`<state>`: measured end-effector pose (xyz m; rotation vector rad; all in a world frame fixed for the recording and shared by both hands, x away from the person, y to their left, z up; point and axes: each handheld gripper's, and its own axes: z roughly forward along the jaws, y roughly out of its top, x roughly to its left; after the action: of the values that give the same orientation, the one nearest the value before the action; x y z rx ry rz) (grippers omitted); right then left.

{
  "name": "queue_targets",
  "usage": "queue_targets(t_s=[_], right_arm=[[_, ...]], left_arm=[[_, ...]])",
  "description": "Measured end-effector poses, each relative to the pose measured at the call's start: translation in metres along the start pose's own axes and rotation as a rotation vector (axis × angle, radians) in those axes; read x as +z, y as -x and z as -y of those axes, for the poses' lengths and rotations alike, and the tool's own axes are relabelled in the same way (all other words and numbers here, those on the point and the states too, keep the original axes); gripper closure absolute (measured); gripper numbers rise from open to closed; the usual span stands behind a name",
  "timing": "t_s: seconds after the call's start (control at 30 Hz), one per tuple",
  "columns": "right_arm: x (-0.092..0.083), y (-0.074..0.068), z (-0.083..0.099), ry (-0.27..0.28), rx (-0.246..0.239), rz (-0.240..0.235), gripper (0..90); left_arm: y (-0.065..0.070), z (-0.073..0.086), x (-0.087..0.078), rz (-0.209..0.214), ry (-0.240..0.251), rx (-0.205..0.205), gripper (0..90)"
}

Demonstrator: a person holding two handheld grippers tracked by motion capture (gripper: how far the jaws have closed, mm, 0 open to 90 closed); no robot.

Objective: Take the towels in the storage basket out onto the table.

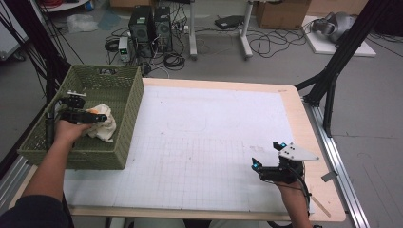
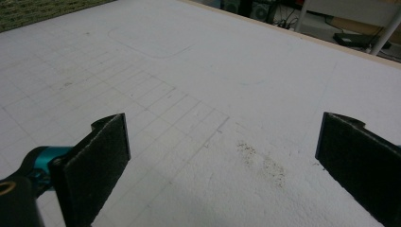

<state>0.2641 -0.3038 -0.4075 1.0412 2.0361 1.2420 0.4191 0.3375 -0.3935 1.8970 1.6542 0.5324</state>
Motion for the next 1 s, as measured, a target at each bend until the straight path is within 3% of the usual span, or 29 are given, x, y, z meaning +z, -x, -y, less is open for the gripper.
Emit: queue_targets(t_s=[0.03,0.13,0.3,0.5,0.6,0.63,0.7,0.83,0.93,1.0], right_arm=[[0.0,0.0,0.0,0.001,0.0,0.0,2.9],[0.001,0.0,0.0,-0.004,-0.002,0.001,2.9],[0.001,-0.002,0.0,-0.007,-0.006,-0.004,2.9],[0.001,-0.001,0.0,-0.007,-0.002,0.0,2.9],[0.001,-0.001,0.0,-0.009,-0.005,0.001,2.9],[0.0,-0.002,0.0,-0.01,-0.001,-0.001,2.9],[0.0,-0.002,-0.001,-0.007,-0.007,0.002,2.9],[-0.001,-0.001,-0.001,-0.004,-0.005,0.006,2.9],[-0.003,-0.001,-0.002,0.002,-0.005,0.011,3.0],[-0.004,0.0,-0.002,0.003,-0.006,0.012,3.0]], left_arm=[[0.0,0.0,0.0,0.0,0.0,0.0,21.7],[0.002,0.001,0.008,-0.011,-0.061,0.0,21.7],[0.005,0.002,0.021,-0.072,-0.141,-0.007,25.1],[0.007,0.003,0.022,-0.06,-0.168,0.01,28.7],[0.008,0.003,0.021,-0.038,-0.173,0.0,35.3],[0.008,0.002,0.018,-0.027,-0.171,0.008,50.4],[0.008,0.001,0.017,-0.021,-0.166,0.004,62.5],[0.006,-0.002,0.009,-0.009,-0.121,-0.041,70.1],[0.006,-0.006,-0.001,0.007,-0.057,-0.055,73.4],[0.005,-0.007,-0.003,0.01,-0.041,-0.06,73.5]])
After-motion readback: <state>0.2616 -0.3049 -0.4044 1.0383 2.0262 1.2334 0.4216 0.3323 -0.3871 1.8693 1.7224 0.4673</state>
